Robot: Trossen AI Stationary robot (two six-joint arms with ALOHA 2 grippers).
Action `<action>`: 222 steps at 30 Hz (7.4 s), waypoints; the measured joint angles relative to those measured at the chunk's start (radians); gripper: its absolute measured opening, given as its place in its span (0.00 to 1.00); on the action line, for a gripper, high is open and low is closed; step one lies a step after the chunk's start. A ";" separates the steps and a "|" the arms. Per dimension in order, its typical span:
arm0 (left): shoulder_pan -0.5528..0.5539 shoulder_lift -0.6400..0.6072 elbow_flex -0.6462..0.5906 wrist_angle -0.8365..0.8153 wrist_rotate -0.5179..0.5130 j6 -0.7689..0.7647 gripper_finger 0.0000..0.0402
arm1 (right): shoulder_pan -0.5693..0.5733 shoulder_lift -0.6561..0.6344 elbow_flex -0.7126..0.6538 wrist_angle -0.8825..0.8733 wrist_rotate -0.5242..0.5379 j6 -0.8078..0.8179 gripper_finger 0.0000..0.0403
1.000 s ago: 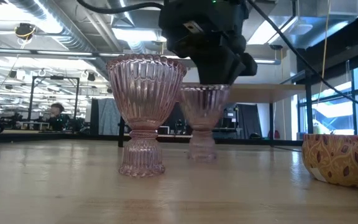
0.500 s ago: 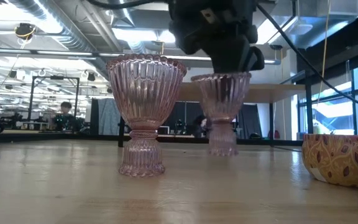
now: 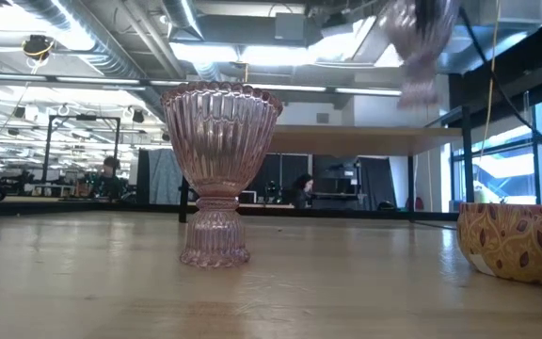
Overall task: Pick & Place candle stick holders
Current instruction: Put the violet candle holder on the shelf aligned with the blue candle, then put the yellow candle on the shelf
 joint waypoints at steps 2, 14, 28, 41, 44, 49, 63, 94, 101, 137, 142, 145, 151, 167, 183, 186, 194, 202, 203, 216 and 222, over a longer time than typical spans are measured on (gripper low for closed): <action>0.007 0.000 0.000 0.000 0.002 0.000 0.01 | -0.017 -0.061 0.000 -0.019 0.022 0.014 0.06; 0.080 0.000 0.000 0.000 0.062 -0.041 0.01 | -0.297 -0.263 -0.010 -0.098 0.143 0.096 0.06; 0.088 0.000 0.000 -0.002 0.086 -0.056 0.01 | -0.743 -0.255 -0.010 -0.097 -0.081 -0.137 0.06; 0.088 0.000 0.000 -0.032 0.084 -0.107 0.01 | -0.806 -0.337 -0.192 -0.098 -0.092 -0.247 0.06; 0.088 0.000 0.000 -0.030 0.083 -0.109 0.01 | -0.813 -0.382 -0.223 -0.098 -0.072 -0.247 0.06; 0.088 0.000 0.000 -0.012 0.083 -0.108 0.01 | -0.815 -0.424 -0.276 -0.096 -0.052 -0.237 0.06; 0.088 0.000 0.000 -0.024 0.082 -0.087 0.01 | -0.815 -0.431 -0.332 -0.025 -0.059 -0.244 0.06; 0.088 0.000 0.000 -0.023 0.082 -0.086 0.01 | -0.815 -0.393 -0.332 0.002 -0.113 -0.239 0.06; 0.088 0.000 0.000 -0.023 0.082 -0.086 0.01 | -0.815 -0.393 -0.332 0.008 -0.113 -0.266 0.11; 0.088 0.000 0.000 -0.024 0.082 -0.086 0.01 | -0.815 -0.393 -0.236 0.010 -0.105 -0.281 0.34; 0.088 0.000 0.000 -0.029 0.082 -0.087 0.01 | -0.815 -0.393 -0.181 -0.038 -0.105 -0.278 0.34; 0.088 0.000 0.000 -0.030 0.082 -0.087 0.01 | -0.814 -0.393 -0.158 -0.065 -0.101 -0.278 0.34; 0.088 0.000 0.000 -0.031 0.082 -0.087 0.01 | -0.804 -0.393 -0.114 -0.091 -0.078 -0.296 0.34; 0.138 0.027 0.000 -0.031 0.115 -0.097 0.01 | -0.526 -0.281 -0.084 0.136 -0.075 -0.318 0.34; 0.142 0.032 0.000 -0.023 0.116 -0.079 0.01 | -0.505 -0.207 -0.085 0.016 0.058 -0.292 0.34; 0.142 0.032 0.000 -0.023 0.116 -0.079 0.01 | -0.505 -0.207 -0.085 0.003 0.070 -0.290 0.34; 0.142 0.032 0.000 -0.023 0.116 -0.079 0.01 | -0.505 -0.207 -0.085 -0.027 0.072 -0.278 0.34; 0.142 0.032 0.000 -0.023 0.116 -0.079 0.01 | -0.505 -0.207 -0.085 -0.076 0.112 -0.244 0.34; 0.142 0.032 0.000 -0.023 0.116 -0.079 0.01 | -0.505 -0.207 -0.085 -0.078 0.115 -0.243 0.34; 0.142 0.032 0.000 -0.023 0.116 -0.079 0.01 | -0.463 -0.207 -0.074 0.112 0.002 -0.346 0.34; 0.142 0.032 0.000 -0.023 0.116 -0.079 0.01 | -0.333 -0.208 0.002 0.340 -0.164 -0.398 0.34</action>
